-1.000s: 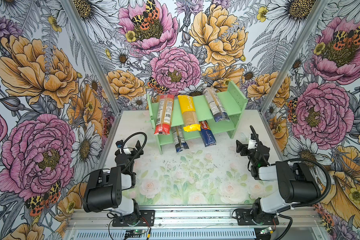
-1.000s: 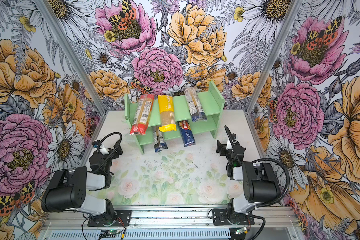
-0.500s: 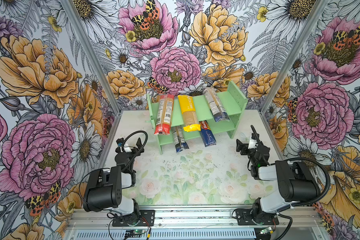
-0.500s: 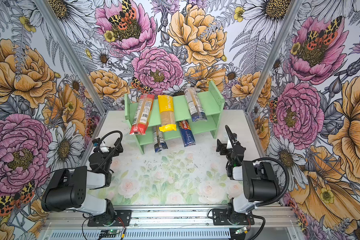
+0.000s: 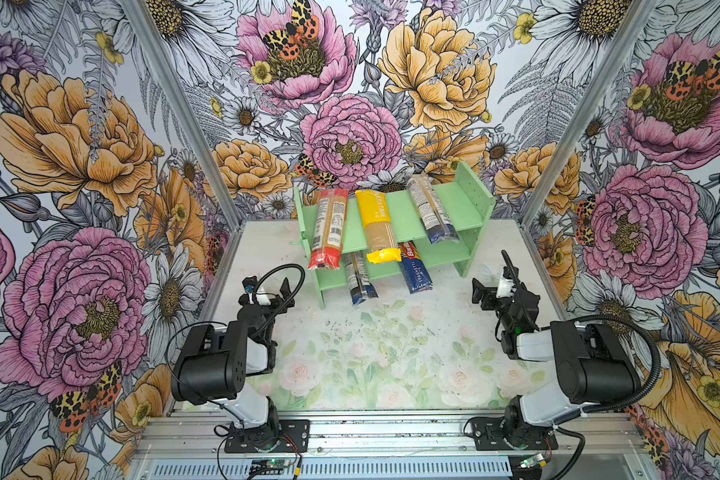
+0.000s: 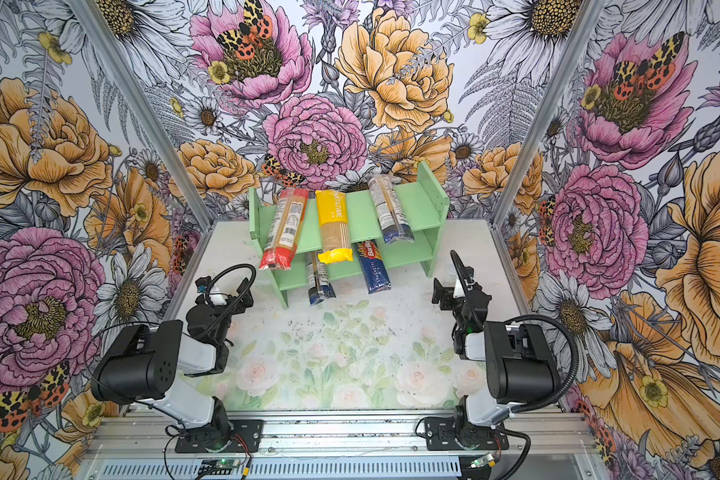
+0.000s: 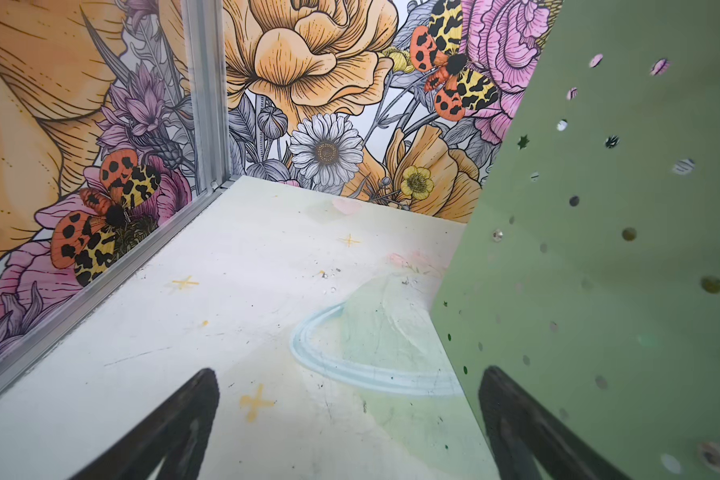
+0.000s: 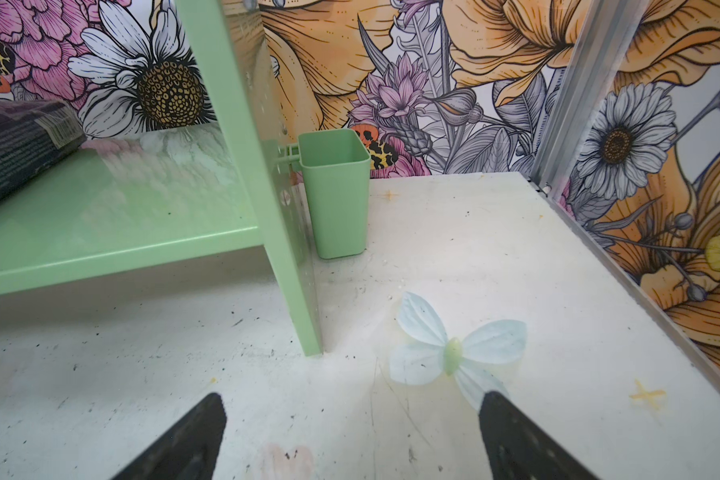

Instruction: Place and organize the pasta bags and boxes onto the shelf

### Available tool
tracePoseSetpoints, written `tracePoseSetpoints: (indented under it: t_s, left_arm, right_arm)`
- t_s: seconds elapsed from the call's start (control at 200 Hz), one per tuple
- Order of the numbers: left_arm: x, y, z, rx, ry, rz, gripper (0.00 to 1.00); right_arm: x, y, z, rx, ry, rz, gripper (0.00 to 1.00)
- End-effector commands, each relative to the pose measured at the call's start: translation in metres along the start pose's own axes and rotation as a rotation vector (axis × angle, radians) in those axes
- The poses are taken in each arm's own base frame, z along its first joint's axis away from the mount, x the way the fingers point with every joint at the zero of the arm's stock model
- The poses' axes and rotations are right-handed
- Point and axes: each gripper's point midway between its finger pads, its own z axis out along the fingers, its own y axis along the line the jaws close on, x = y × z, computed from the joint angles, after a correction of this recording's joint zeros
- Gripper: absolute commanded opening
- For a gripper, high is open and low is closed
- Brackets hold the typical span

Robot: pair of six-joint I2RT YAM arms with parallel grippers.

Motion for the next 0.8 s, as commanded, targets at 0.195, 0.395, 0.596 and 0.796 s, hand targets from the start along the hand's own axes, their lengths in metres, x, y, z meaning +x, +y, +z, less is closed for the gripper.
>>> tracePoseSetpoints:
  t_s: [0.195,0.395,0.596,0.796]
  left_arm:
    - [-0.011,-0.003,0.003,0.000,-0.031,0.031,0.99]
    - [-0.006,-0.010,0.014,0.019,0.025,0.053,0.99]
    - [0.000,-0.022,0.027,0.036,0.092,0.106,0.99]
    - [0.001,-0.023,0.028,0.030,0.098,0.116,0.99]
  right_arm:
    - [-0.012,0.000,0.003,0.010,-0.034,-0.007,0.99]
    - [-0.011,-0.002,0.002,0.026,-0.034,-0.003,0.99]
    - [-0.011,-0.004,0.002,0.033,-0.035,0.000,0.99]
    - [-0.012,-0.004,0.002,0.036,-0.036,-0.001,0.99]
